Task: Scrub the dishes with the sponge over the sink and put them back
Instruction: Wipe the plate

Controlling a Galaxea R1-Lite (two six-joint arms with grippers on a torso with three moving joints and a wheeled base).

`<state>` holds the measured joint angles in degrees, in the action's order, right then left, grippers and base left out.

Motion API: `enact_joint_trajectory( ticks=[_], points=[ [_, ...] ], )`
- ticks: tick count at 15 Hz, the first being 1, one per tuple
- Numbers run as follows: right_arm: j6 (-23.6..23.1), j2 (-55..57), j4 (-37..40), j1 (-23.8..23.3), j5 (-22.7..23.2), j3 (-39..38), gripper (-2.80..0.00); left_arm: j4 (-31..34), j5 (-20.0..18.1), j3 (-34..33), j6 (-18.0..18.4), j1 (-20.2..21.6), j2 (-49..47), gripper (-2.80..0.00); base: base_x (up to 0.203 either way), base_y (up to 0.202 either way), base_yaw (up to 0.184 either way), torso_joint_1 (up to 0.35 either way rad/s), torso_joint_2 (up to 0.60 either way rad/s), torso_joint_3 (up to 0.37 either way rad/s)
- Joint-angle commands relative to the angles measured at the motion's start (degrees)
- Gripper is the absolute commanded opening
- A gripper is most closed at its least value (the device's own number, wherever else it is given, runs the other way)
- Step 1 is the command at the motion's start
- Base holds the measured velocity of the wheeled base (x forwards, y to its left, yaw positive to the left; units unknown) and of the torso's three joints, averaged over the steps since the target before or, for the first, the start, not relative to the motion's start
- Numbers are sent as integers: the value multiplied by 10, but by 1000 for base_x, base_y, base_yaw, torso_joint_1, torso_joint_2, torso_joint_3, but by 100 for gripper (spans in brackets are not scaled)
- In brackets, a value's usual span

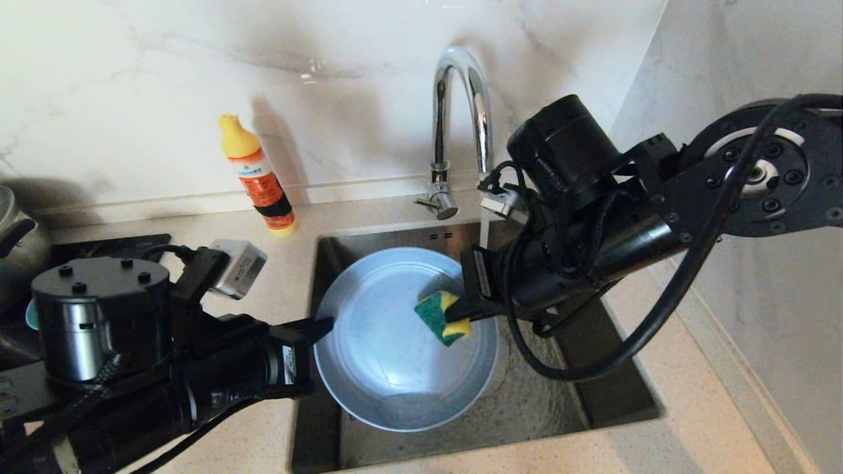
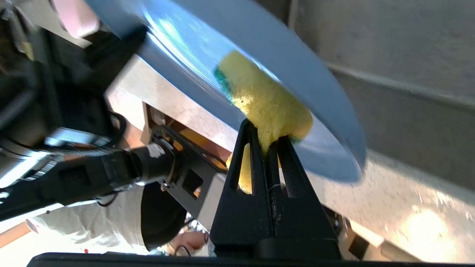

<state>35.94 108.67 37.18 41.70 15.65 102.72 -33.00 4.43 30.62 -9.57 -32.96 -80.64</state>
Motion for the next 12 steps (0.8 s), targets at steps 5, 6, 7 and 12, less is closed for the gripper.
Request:
enact_joint_trajectory(
  ticks=[5, 6, 7, 12],
  points=[
    [-3, 26, -6, 43, 2, -47, -280, -3, 0, 9, -3, 1, -7, -280, 0, 0, 0, 0, 0, 0],
    [-3, 33, -13, 51, 2, -46, -280, -2, 0, 9, -6, 1, -8, -280, 0, 0, 0, 0, 0, 0],
    [-2, 40, -22, 57, 2, -40, -280, -3, 0, 10, -7, 1, -11, -280, 0, 0, 0, 0, 0, 0],
    [1, 69, -39, 81, 2, 16, -280, -3, -2, 4, -11, 1, -15, -280, 0, 0, 0, 0, 0, 0]
  ],
)
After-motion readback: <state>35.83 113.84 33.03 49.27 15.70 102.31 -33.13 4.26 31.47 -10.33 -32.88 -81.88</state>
